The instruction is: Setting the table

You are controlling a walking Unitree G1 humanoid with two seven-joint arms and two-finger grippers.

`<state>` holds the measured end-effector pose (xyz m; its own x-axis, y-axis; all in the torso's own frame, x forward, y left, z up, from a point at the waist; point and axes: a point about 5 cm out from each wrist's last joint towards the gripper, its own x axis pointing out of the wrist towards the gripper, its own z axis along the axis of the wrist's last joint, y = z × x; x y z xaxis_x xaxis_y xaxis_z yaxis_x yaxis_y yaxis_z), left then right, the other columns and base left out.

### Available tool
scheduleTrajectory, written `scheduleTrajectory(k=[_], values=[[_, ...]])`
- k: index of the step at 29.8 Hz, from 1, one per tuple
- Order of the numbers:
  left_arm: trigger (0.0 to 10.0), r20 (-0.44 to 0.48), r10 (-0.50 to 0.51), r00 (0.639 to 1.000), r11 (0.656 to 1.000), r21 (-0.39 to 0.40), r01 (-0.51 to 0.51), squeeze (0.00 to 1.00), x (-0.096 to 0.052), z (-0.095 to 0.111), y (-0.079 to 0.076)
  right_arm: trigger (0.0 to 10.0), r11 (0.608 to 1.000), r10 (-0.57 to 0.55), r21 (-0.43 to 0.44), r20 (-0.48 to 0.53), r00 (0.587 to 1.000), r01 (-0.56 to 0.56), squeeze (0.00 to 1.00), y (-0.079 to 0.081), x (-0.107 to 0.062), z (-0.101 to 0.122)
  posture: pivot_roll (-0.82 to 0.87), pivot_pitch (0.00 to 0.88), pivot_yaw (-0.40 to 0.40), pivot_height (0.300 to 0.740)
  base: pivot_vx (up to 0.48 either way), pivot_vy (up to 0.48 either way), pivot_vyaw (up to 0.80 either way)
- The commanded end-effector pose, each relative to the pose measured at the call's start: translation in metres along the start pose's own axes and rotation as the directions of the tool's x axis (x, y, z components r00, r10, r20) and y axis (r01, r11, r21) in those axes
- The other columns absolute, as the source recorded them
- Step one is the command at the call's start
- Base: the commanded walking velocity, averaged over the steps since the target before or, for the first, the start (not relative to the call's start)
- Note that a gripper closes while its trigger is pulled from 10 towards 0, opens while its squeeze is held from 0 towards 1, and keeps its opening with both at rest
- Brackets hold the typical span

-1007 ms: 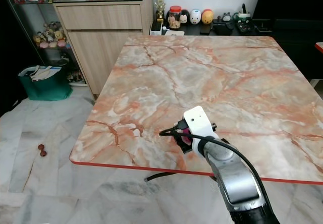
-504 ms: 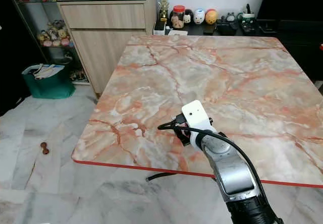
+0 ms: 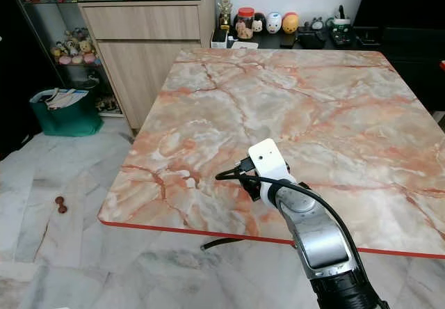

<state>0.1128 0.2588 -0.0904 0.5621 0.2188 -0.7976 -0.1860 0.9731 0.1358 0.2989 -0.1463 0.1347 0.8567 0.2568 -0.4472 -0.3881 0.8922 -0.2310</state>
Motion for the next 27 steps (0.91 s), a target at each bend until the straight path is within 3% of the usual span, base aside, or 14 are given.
scheduleTrajectory(k=[1, 9, 25, 26, 27], values=[[10.0, -0.018, 0.004, 1.0, 1.0, -0.012, -0.004, 0.0, 0.0, -0.003, 0.0, 10.0, 1.0, -0.003, -0.019, -0.003, 1.0, 0.003, 0.0, 0.001, -0.001, 0.003, -0.04, 0.0, 0.031, 0.74, 0.0, 0.0, 0.0], [10.0, -0.019, 0.005, 1.0, 1.0, -0.009, -0.005, 0.0, 0.0, -0.002, 0.001, 10.0, 1.0, -0.021, -0.012, 0.003, 1.0, 0.021, 0.0, 0.003, -0.009, 0.005, -0.05, 0.0, 0.033, 0.74, 0.0, 0.0, 0.0], [10.0, -0.018, 0.002, 1.0, 1.0, -0.014, -0.002, 0.0, 0.0, -0.002, 0.0, 10.0, 1.0, -0.01, -0.012, -0.059, 0.998, 0.009, 0.0, 0.005, -0.007, -0.009, -0.04, 0.0, 0.026, 0.74, 0.0, 0.0, 0.0], [10.0, -0.018, 0.002, 1.0, 1.0, -0.014, -0.002, 0.0, 0.0, -0.002, 0.0, 4.6, 1.0, -0.009, -0.012, -0.059, 0.998, 0.008, 0.0, 0.005, -0.007, -0.01, -0.04, 0.0, 0.026, 0.74, 0.0, 0.0, 0.0], [10.0, -0.017, 0.002, 1.0, 1.0, -0.014, -0.002, 0.0, 0.0, -0.002, 0.0, 3.4, 1.0, -0.007, -0.014, -0.06, 0.998, 0.007, 0.0, 0.005, -0.007, -0.01, -0.04, 0.0, 0.025, 0.74, 0.0, 0.0, 0.0]])
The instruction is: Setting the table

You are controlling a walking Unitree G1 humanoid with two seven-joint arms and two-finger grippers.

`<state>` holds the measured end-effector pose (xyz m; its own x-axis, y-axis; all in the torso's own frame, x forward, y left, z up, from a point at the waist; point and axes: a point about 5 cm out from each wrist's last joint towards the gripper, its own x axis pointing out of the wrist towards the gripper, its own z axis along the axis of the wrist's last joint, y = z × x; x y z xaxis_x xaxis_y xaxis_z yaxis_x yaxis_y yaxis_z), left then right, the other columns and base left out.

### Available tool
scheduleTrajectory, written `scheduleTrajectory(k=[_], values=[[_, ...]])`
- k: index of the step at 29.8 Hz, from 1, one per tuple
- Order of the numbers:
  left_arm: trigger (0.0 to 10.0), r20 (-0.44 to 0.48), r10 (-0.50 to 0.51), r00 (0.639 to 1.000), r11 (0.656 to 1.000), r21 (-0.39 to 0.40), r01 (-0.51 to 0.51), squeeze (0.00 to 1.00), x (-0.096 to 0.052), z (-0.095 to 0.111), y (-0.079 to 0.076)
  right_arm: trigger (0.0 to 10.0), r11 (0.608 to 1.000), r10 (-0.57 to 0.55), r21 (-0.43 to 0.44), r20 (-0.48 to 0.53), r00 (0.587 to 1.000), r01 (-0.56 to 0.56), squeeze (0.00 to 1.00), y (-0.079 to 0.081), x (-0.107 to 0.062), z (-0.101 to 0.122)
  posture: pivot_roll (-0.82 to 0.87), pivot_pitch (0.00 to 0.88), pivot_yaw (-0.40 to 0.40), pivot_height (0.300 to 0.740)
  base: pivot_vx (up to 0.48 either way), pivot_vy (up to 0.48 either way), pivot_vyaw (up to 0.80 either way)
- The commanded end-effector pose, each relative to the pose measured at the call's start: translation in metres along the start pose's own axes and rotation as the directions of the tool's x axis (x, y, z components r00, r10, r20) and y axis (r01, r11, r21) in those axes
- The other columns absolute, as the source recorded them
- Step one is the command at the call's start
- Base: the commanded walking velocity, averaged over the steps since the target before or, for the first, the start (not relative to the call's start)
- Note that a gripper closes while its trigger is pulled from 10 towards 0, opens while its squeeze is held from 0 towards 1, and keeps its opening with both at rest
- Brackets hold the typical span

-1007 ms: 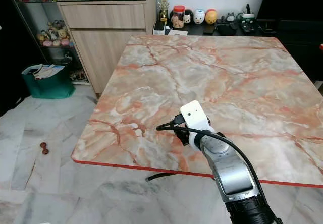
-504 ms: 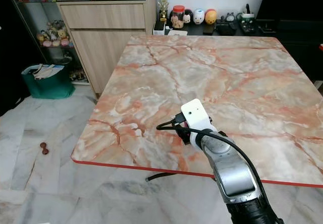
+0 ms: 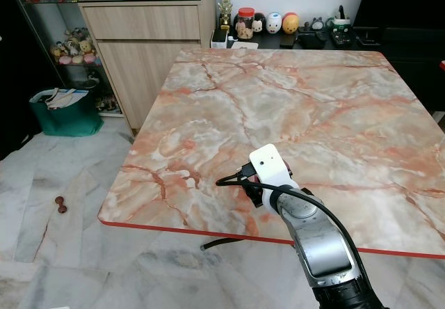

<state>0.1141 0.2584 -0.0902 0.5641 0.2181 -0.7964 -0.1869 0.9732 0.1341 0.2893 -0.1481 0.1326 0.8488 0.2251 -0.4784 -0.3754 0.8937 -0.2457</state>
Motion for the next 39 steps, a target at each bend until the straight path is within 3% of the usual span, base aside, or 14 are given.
scheduleTrajectory(k=[1, 2, 6, 11, 12, 14, 15, 16, 20, 21, 22, 23, 24, 39], values=[[10.0, -0.02, 0.002, 1.0, 1.0, -0.012, -0.003, 0.0, -0.0006, -0.0035, 0.0002, 2.0, 1.0, 0.012, -0.007, -0.018, 1.0, -0.012, 0.0, 0.0024, 0.0008, -0.0037, -0.04, 0.0, 0.025, 0.74, 0.0, 0.0, 0.0], [10.0, -0.019, 0.002, 1.0, 1.0, -0.013, -0.003, 0.0, -0.0006, -0.0034, 0.0002, 0.6, 1.0, 0.012, -0.008, -0.018, 1.0, -0.012, 0.0, 0.0023, 0.0012, -0.0034, -0.04, 0.0, 0.025, 0.74, 0.0, 0.0, 0.0], [10.0, -0.018, 0.003, 1.0, 1.0, -0.014, -0.003, 0.0, -0.0006, -0.0033, 0.0001, 0.0, 1.0, 0.011, -0.009, -0.018, 1.0, -0.011, 0.0, 0.0019, 0.002, -0.0028, -0.04, 0.0, 0.024, 0.74, 0.0, 0.0, 0.0], [10.0, -0.017, 0.002, 1.0, 1.0, -0.016, -0.002, 0.0, -0.0005, -0.0031, 0.0, 0.1, 1.0, 0.01, -0.012, -0.02, 1.0, -0.01, 0.0, 0.0016, 0.0022, -0.0028, -0.04, 0.0, 0.026, 0.74, 0.0, 0.0, 0.0], [10.0, -0.017, 0.002, 1.0, 1.0, -0.016, -0.002, 0.0, -0.0005, -0.003, 0.0001, 1.7, 1.0, 0.009, -0.012, -0.022, 1.0, -0.009, 0.0, 0.0015, 0.0023, -0.0029, -0.04, 0.0, 0.027, 0.74, 0.0, 0.0, 0.0], [10.0, -0.018, 0.001, 1.0, 1.0, -0.016, -0.001, 0.0, -0.0005, -0.0029, 0.0001, 7.4, 1.0, 0.004, -0.013, -0.029, 1.0, -0.004, 0.0, 0.0008, 0.0026, -0.004, -0.04, 0.0, 0.028, 0.74, 0.0, 0.0, 0.0], [10.0, -0.018, 0.001, 1.0, 1.0, -0.017, -0.001, 0.0, -0.0005, -0.0029, 0.0002, 7.4, 1.0, 0.002, -0.013, -0.032, 1.0, -0.002, 0.0, 0.0006, 0.0027, -0.0043, -0.05, 0.0, 0.03, 0.74, 0.0, 0.0, 0.0], [10.0, -0.018, 0.0, 1.0, 1.0, -0.016, 0.0, 0.0, -0.0005, -0.0029, 0.0002, 10.0, 1.0, -0.002, -0.018, -0.036, 0.999, 0.001, 0.0, 0.0002, 0.0028, -0.005, -0.05, 0.0, 0.031, 0.74, 0.0, 0.0, 0.0], [10.0, -0.018, -0.003, 1.0, 1.0, -0.017, 0.002, 0.0, -0.0005, -0.0029, 0.0002, 10.0, 1.0, -0.013, -0.019, -0.04, 0.999, 0.012, 0.0, -0.0013, 0.0025, -0.0061, -0.05, 0.0, 0.032, 0.74, 0.0, 0.0, 0.0], [10.0, -0.018, -0.003, 1.0, 1.0, -0.016, 0.002, 0.0, -0.0005, -0.0029, 0.0002, 9.6, 1.0, -0.016, -0.017, -0.037, 0.999, 0.015, 0.0, -0.002, 0.0023, -0.0054, -0.05, 0.0, 0.032, 0.74, 0.0, 0.0, 0.0], [10.0, -0.018, -0.003, 1.0, 1.0, -0.016, 0.003, 0.0, -0.0005, -0.003, 0.0002, 3.3, 1.0, -0.017, -0.017, -0.035, 0.999, 0.016, 0.0, -0.0024, 0.0023, -0.0049, -0.05, 0.0, 0.031, 0.74, 0.0, 0.0, 0.0], [10.0, -0.018, -0.003, 1.0, 1.0, -0.016, 0.003, 0.0, -0.0005, -0.003, 0.0001, 3.3, 1.0, -0.018, -0.016, -0.034, 0.999, 0.017, 0.0, -0.0027, 0.0023, -0.0047, -0.05, 0.0, 0.031, 0.74, 0.0, 0.0, 0.0], [10.0, -0.018, -0.003, 1.0, 1.0, -0.016, 0.003, 0.0, -0.0005, -0.003, 0.0001, 0.0, 1.0, -0.018, -0.018, -0.033, 0.999, 0.017, 0.0, -0.0029, 0.0022, -0.0043, -0.05, 0.0, 0.031, 0.74, 0.0, 0.0, 0.0], [10.0, -0.017, -0.004, 1.0, 1.0, -0.019, 0.003, 0.0, -0.0005, -0.0031, -0.0007, 0.0, 1.0, -0.02, -0.018, -0.005, 1.0, 0.02, 0.0, -0.0028, 0.0049, 0.0019, -0.05, 0.0, 0.025, 0.74, 0.0, 0.0, 0.0]])
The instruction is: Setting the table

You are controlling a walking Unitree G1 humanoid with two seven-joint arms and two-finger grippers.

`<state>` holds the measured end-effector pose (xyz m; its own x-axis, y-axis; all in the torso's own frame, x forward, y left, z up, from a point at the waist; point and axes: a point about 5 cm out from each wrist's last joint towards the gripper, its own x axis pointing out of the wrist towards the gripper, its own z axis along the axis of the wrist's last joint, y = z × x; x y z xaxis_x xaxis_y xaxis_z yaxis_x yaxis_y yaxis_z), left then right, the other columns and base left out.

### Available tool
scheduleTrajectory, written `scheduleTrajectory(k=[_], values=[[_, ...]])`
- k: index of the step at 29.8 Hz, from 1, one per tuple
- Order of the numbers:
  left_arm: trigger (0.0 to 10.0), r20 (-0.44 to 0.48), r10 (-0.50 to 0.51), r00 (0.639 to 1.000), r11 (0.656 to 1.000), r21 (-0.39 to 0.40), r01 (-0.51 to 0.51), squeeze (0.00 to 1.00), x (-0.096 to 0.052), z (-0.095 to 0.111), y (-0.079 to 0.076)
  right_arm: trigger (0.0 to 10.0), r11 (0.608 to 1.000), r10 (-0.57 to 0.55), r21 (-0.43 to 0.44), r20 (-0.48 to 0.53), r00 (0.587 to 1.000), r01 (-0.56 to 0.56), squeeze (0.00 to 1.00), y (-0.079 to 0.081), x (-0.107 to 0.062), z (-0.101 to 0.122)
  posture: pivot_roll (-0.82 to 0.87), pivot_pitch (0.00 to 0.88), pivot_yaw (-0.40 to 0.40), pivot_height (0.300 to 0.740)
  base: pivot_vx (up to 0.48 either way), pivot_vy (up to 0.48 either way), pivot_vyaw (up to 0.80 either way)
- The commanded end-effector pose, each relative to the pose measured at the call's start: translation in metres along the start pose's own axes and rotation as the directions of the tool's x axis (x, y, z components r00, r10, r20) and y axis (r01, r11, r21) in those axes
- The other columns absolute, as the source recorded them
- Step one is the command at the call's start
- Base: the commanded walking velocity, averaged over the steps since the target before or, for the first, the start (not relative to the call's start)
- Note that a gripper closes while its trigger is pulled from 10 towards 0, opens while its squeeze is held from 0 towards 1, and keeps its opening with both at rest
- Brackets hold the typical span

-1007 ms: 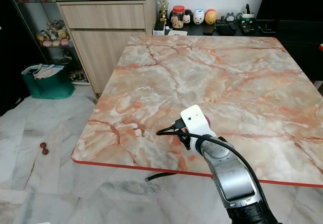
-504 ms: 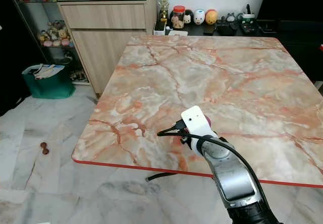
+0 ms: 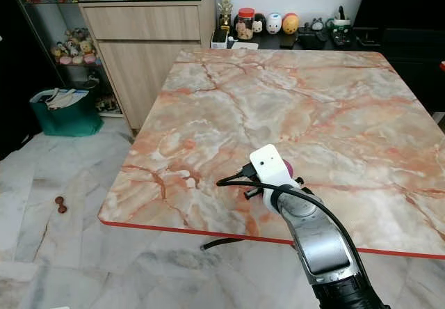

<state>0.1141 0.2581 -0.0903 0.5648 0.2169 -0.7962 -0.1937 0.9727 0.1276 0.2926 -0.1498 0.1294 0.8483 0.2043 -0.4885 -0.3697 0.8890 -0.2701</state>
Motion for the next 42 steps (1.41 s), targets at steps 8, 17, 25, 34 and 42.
scheduleTrajectory(k=[8, 17, 25, 34, 42], values=[[10.0, -0.019, -0.003, 1.0, 1.0, -0.006, 0.003, 0.0, -0.001, -0.004, -0.001, 0.0, 1.0, -0.021, 0.008, 0.065, 0.998, 0.021, 0.0, -0.001, 0.001, 0.011, -0.05, 0.0, 0.024, 0.74, 0.0, 0.0, 0.0], [10.0, -0.026, -0.01, 1.0, 1.0, 0.006, 0.011, 0.0, -0.002, -0.007, -0.001, 0.0, 0.998, -0.04, 0.061, 0.318, 0.947, 0.022, 0.0, 0.018, -0.015, 0.033, -0.06, 0.0, 0.023, 0.74, 0.0, 0.0, 0.0], [10.0, -0.024, -0.016, 1.0, 1.0, 0.011, 0.016, 0.0, -0.003, -0.009, 0.0, 10.0, 0.991, -0.101, 0.125, 0.496, 0.862, 0.044, 0.0, 0.038, -0.033, 0.041, -0.09, 0.0, 0.038, 0.74, 0.0, 0.0, 0.0], [10.0, -0.033, -0.023, 0.999, 0.999, 0.03, 0.024, 0.0, -0.004, -0.011, 0.0, 10.0, 0.978, -0.197, 0.171, 0.597, 0.778, 0.116, 0.0, 0.028, -0.038, 0.049, -0.09, 0.0, 0.035, 0.74, 0.0, 0.0, 0.0], [10.0, -0.034, -0.028, 0.999, 0.999, 0.025, 0.029, 0.0, -0.004, -0.013, -0.005, 10.0, 0.951, -0.305, 0.232, 0.6, 0.739, 0.204, 0.0, 0.006, -0.035, 0.046, -0.1, 0.0, 0.025, 0.74, 0.0, 0.0, 0.0]])
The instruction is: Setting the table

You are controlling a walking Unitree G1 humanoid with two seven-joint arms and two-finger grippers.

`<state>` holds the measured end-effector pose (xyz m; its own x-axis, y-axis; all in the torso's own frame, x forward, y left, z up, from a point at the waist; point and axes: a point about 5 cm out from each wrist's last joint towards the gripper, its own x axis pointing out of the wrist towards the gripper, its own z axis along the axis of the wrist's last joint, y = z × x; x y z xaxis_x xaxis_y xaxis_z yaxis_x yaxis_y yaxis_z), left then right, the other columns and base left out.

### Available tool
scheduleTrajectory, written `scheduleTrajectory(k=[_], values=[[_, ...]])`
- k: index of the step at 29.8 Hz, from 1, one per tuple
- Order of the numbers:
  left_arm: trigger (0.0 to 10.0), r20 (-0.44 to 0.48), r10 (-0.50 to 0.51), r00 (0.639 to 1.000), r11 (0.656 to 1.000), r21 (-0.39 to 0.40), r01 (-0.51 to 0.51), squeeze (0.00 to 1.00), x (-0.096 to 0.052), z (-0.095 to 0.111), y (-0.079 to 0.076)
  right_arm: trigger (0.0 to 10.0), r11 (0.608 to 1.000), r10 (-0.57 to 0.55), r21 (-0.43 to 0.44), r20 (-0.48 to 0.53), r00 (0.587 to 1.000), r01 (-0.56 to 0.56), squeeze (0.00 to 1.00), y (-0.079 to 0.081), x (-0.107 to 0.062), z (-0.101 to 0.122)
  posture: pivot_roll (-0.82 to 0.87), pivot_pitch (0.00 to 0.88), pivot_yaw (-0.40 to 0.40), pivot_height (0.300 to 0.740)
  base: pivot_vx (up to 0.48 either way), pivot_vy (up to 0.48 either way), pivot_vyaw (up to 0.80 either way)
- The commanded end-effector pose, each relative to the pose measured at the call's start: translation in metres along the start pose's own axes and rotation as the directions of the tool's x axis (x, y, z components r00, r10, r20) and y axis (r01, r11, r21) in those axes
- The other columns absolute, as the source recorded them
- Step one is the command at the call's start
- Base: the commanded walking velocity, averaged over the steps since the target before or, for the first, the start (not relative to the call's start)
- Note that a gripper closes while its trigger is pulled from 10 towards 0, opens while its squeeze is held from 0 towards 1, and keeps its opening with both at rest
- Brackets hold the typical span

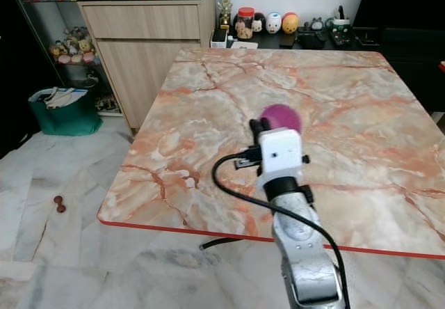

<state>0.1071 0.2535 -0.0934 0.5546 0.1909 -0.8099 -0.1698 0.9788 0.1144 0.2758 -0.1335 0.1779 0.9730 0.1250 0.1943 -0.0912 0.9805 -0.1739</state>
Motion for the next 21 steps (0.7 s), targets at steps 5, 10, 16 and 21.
scheduleTrajectory(k=[5, 10, 16, 21], values=[[10.0, -0.008, -0.008, 1.0, 1.0, 0.002, 0.008, 0.0, -0.001, -0.005, -0.004, 10.0, 0.996, -0.042, 0.077, 0.083, 0.996, 0.035, 0.0, -0.002, 0.008, 0.01, -0.1, 0.0, 0.013, 0.74, 0.0, 0.0, -0.47], [10.0, -0.002, -0.015, 1.0, 1.0, 0.002, 0.015, 0.0, -0.001, -0.004, -0.006, 10.0, 0.996, -0.041, 0.077, 0.084, 0.996, 0.034, 0.0, -0.001, 0.011, 0.009, -0.1, 0.0, 0.012, 0.74, 0.0, 0.0, -0.6], [10.0, 0.005, -0.016, 1.0, 1.0, 0.012, 0.016, 0.0, 0.0, -0.002, -0.006, 10.0, 0.996, -0.036, 0.085, 0.126, 0.991, 0.026, 0.0, 0.001, 0.019, 0.015, -0.1, 0.0, 0.012, 0.74, 0.0, 0.0, 0.0], [10.0, 0.157, -0.044, 0.987, 0.999, 0.025, 0.041, 0.0, 0.012, 0.046, -0.022, 10.0, 0.995, -0.026, 0.099, 0.147, 0.989, 0.011, 0.0, 0.003, 0.026, 0.019, -0.09, 0.0, 0.016, 0.74, 0.0, 0.0, 0.0]])
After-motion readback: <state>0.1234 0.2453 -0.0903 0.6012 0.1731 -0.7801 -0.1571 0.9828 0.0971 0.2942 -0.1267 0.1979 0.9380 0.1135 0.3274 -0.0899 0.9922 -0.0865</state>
